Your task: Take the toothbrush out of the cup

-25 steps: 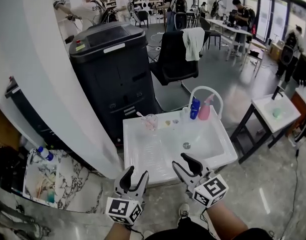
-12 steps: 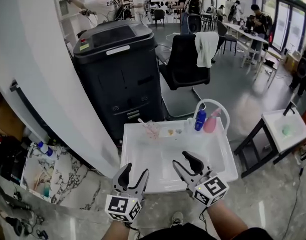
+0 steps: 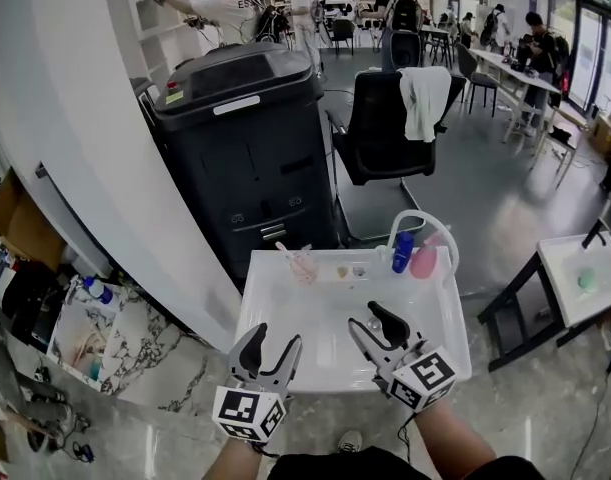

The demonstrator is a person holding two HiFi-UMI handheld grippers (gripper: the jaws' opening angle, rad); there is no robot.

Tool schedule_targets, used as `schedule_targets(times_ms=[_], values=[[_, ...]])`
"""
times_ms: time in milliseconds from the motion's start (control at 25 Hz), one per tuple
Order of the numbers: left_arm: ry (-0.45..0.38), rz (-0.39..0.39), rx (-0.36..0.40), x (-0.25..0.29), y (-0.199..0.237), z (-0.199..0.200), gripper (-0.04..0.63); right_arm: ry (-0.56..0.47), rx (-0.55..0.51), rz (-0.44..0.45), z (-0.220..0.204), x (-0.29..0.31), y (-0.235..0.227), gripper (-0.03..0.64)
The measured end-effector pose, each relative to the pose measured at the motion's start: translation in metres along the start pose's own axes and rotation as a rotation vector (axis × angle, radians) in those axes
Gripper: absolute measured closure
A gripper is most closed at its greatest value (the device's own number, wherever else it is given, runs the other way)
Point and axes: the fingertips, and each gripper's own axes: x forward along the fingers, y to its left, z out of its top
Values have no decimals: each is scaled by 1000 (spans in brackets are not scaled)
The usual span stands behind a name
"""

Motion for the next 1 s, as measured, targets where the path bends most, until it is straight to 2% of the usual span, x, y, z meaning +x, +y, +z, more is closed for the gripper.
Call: schedule_targets(times_ms=[320, 800, 1000], values=[[-2, 14, 12, 12, -7, 6, 331, -12, 3, 17, 6, 1, -11, 425], [-5, -9, -58, 48, 2, 3, 331, -10, -4, -18, 6, 1, -34, 425], [0, -19, -93, 69, 19, -3, 331, 7, -4, -39, 0, 15, -45, 425]])
